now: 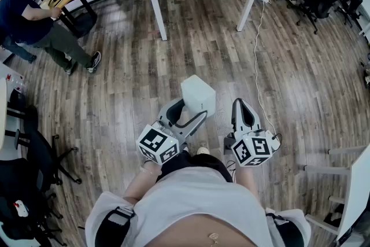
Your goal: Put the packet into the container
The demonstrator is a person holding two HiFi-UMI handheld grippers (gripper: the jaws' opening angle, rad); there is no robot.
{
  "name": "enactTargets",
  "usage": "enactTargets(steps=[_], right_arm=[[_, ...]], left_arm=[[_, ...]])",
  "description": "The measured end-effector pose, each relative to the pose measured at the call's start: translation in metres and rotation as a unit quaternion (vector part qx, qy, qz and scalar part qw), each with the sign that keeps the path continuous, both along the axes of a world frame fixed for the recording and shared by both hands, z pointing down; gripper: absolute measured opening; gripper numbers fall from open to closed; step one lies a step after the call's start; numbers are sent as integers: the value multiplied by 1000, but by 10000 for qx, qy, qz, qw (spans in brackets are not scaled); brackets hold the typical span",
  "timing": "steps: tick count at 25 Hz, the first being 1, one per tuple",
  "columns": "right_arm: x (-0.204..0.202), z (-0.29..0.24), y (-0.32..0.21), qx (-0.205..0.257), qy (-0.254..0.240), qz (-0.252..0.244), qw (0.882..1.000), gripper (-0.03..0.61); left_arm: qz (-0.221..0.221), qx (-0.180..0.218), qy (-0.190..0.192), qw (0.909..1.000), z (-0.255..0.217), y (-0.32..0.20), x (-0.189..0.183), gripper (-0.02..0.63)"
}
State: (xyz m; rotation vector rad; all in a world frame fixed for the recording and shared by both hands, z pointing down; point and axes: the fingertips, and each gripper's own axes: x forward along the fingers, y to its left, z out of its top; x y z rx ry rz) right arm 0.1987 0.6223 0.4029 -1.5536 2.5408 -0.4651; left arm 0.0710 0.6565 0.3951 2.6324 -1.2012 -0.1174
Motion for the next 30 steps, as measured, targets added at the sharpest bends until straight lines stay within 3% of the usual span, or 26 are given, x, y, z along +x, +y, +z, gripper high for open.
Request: enactTargets(steps=[6,19,30], right_arm=[[-10,-5,12,84,209,-29,9997,11],[-46,-12,32,223,146,-121,9996,11],[-67,-16,41,413,120,172,9989,11]], left_arm=[[-28,61,-113,9999,-4,7,-8,294],[16,46,-80,10000,-2,24,-32,295],[132,145,-121,9997,0,32,-64,295]])
